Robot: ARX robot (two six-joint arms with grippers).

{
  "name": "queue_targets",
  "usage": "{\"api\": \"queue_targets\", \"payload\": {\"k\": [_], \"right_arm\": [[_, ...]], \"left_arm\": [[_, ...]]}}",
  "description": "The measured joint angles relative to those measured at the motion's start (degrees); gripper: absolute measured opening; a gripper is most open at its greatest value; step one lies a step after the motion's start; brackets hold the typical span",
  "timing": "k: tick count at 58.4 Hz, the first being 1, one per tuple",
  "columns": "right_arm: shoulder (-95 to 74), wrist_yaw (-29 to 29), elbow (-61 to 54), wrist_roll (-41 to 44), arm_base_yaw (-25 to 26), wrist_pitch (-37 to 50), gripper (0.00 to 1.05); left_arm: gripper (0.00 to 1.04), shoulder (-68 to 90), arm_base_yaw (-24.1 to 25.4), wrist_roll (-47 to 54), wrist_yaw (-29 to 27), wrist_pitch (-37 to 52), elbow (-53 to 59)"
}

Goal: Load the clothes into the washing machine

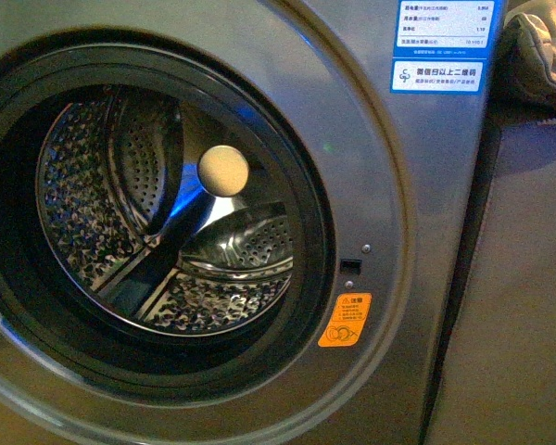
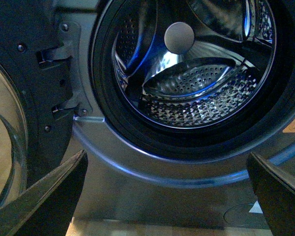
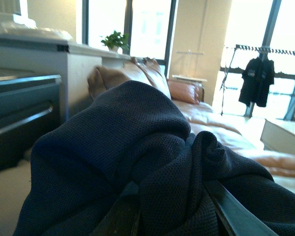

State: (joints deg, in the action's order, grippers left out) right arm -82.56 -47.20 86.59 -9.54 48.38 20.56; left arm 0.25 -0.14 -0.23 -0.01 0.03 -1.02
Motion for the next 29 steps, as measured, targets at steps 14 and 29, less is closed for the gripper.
{"api": "queue_targets", "payload": {"k": [14, 29], "right_arm": [[3.3, 5.3, 11.6, -0.8, -13.4, -8.4, 0.22], [4.2, 20.2, 19.6, 3.7, -41.8, -18.4, 0.22]], "left_arm": [[0.98, 0.0, 0.0, 0.0, 0.0, 0.0, 0.0], [0.98, 0.0, 0.0, 0.0, 0.0, 0.0, 0.0]]}}
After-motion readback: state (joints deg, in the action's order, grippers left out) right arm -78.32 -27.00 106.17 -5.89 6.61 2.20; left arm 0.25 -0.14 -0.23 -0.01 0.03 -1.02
